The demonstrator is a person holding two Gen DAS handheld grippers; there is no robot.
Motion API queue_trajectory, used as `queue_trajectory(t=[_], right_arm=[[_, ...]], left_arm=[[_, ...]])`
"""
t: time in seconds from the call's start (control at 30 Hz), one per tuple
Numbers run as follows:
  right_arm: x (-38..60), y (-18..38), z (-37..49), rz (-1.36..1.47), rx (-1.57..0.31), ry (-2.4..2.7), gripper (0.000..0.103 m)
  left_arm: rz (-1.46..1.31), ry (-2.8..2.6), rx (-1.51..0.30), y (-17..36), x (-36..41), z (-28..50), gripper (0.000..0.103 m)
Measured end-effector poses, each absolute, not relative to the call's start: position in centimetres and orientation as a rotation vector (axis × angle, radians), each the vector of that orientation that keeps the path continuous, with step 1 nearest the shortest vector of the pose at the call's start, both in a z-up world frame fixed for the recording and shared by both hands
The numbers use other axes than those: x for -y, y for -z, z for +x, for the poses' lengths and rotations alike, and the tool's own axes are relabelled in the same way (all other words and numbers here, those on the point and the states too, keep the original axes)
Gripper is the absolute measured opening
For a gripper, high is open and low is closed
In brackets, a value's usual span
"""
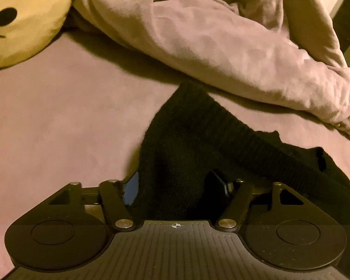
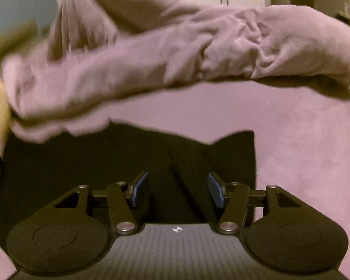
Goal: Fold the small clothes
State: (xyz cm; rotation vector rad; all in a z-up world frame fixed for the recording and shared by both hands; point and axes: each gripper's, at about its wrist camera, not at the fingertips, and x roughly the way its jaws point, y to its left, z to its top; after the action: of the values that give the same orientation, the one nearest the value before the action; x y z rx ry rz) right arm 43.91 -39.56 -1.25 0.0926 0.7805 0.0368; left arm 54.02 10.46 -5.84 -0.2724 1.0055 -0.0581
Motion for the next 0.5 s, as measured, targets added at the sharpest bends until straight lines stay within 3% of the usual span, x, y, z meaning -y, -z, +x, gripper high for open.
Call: queue_trajectory(t=[0.03,0.07,0.1,0.17,0.33,0.5], right_arm=[[39.2,1.7,44.3,0.062,-0.796,-0.019,0.052],[39.1,2.0,44.7,0.051,-0.804,-0.001,0.041],[39.2,2.1,44.9,0.066,-0.802,0.005,0.023],[39.5,2.3,45.5,0.104,-0.795,0.024,0.010],[39.1,1.3,45.8,0.043,-0.728,0.105,0.007],[40.1,-1.0,46.6,0.030,-0.636,0.163,0.007]], left_arm=[[-0.287,0.054,-1.009,6.0,-10.6,54.0,0.062],[-0.310,0.048,-1.012,6.1,-10.8,54.1,0.060],[-0.333,0.046,-1.016,6.2,-10.8,54.2,0.055],[-0.360,0.038,-1.018,6.3,-11.1,54.3,0.048],[-0.387,0.023,-0.972,5.6,-11.7,53.9,0.024],[-0.489,-0.020,-0.891,4.4,-13.1,53.7,0.021]])
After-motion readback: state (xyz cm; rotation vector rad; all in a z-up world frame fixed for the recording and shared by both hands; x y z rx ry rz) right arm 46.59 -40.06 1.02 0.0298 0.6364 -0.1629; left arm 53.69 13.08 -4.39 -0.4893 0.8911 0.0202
